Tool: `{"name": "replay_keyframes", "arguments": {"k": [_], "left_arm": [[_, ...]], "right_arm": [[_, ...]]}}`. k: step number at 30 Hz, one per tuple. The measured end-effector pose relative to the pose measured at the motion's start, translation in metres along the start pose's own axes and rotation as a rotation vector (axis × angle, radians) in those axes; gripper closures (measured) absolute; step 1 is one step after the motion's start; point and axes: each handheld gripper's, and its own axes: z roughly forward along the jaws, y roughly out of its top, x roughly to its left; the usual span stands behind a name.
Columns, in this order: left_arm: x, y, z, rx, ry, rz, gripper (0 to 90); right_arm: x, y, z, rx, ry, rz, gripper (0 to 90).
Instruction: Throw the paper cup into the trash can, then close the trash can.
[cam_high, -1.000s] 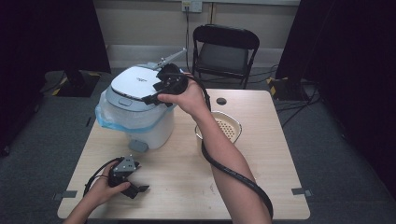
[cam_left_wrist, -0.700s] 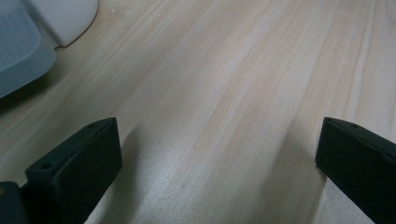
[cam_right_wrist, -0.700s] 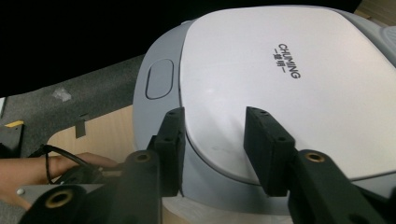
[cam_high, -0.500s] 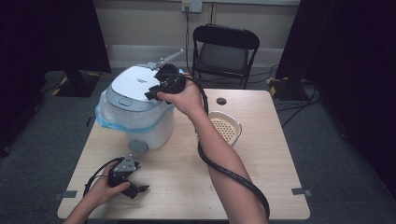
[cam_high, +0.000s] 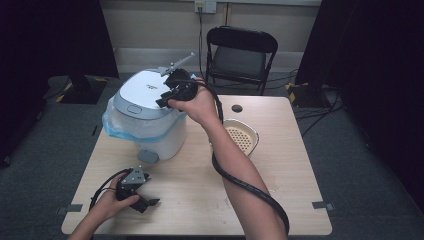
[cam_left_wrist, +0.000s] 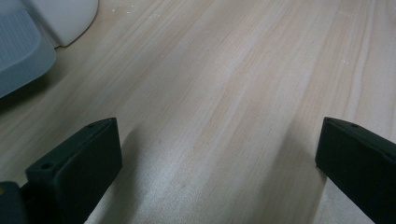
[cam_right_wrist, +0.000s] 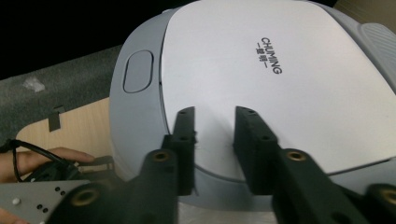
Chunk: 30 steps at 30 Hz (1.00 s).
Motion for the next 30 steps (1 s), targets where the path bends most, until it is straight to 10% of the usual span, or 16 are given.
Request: {"name": "replay_keyframes", "arguments": {"k": [18,30], "left_arm": [[0.0,0.0,0.0,0.001,-0.001,-0.003,0.0],[0.0,0.0,0.0,-0.002,0.004,0.003,0.0]], "right_arm": [[-0.018,-0.021,-0.042,-0.069,-0.117,0.062,17.8],[-0.012,-0.053,-0.055,-0.058,-0.087,0.059,14.4]]}}
